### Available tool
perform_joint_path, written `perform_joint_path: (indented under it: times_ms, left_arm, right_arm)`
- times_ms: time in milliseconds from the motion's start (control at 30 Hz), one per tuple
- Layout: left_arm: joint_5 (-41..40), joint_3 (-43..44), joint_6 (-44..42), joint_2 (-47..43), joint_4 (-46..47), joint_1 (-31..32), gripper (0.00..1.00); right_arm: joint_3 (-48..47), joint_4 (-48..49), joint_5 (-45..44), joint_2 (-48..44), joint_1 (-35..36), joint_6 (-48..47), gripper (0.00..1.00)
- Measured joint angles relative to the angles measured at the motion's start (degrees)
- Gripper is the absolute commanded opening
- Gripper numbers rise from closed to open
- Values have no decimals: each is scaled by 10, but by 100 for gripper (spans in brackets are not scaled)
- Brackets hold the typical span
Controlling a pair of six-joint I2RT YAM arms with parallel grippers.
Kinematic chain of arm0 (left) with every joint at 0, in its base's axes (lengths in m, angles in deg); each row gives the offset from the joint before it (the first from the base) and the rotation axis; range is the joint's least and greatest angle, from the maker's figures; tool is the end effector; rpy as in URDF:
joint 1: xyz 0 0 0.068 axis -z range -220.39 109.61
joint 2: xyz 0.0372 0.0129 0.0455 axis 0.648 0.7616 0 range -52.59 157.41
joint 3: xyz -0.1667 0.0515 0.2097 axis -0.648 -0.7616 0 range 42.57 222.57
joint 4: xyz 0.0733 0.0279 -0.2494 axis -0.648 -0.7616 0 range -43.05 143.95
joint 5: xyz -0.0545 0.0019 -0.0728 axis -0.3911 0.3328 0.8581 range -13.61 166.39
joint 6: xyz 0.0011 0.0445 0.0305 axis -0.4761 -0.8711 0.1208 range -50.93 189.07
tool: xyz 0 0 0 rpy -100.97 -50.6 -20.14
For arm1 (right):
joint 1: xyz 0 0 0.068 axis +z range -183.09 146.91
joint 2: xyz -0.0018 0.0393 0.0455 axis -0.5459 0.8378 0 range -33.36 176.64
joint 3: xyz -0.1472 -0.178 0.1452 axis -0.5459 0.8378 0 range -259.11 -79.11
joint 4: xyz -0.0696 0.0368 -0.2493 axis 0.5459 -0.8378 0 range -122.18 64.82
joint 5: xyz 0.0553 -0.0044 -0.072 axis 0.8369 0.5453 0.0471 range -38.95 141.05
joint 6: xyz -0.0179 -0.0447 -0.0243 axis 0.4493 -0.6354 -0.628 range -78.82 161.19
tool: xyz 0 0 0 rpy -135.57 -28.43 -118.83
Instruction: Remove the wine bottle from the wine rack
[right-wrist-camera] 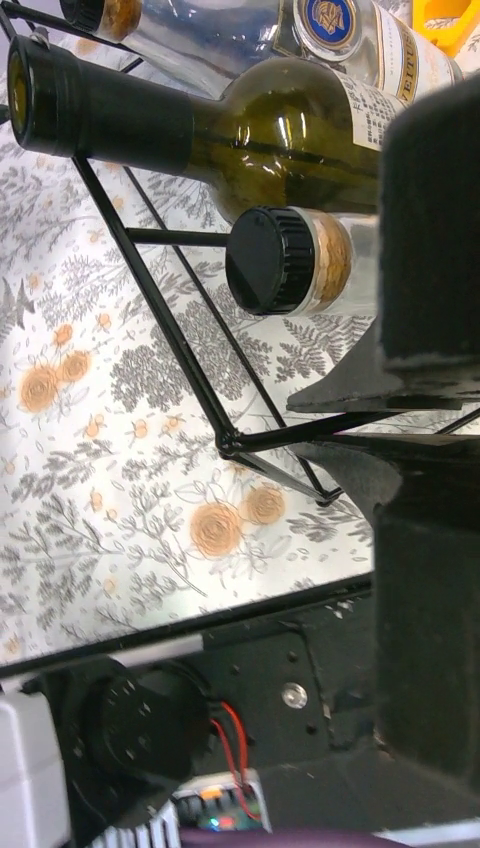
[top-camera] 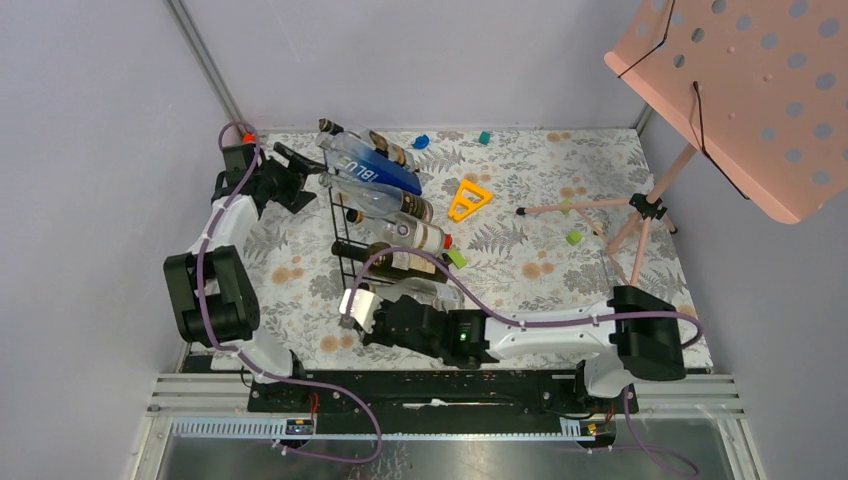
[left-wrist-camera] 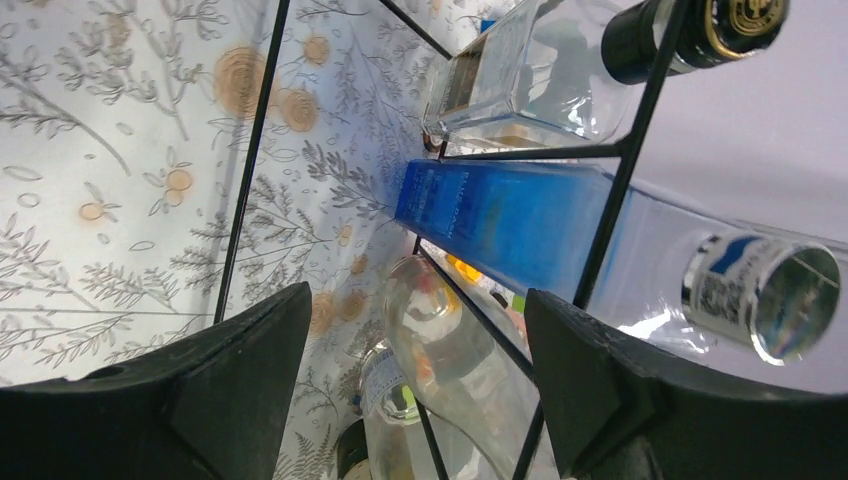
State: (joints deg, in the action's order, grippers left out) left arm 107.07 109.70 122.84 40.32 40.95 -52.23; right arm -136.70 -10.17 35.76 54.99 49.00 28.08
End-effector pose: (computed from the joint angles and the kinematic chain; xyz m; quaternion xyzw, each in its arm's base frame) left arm 0.3578 0.0564 0.2591 -0.3750 0.7929 -0.3719 0.3039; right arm 0.0584 0.3531 0.2742 -0.5294 0.5922 0.2513 0.5530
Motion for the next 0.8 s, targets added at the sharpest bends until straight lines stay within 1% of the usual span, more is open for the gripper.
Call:
perform_joint_path:
  times_ms: [200,400,533,667,800]
  left_arm:
    - [25,39,-19,28,3,16,82]
    - [46,73,-43,35,0,23,82]
    - [52,94,-67,36,-5,25,82]
    - [48,112,-95,36,-27,25,82]
    - [19,128,-116,31,-71,23,82]
  right_arm:
    - [-74,-12,-68,69,3,19,1]
    - [-184,-42,-132,159,4,29,3]
    - [-244,-58,-158,205,5,29,3]
    - [-293,-67,-179,243,8,30,2]
    - [-308,-66,-193,256,11,31,0]
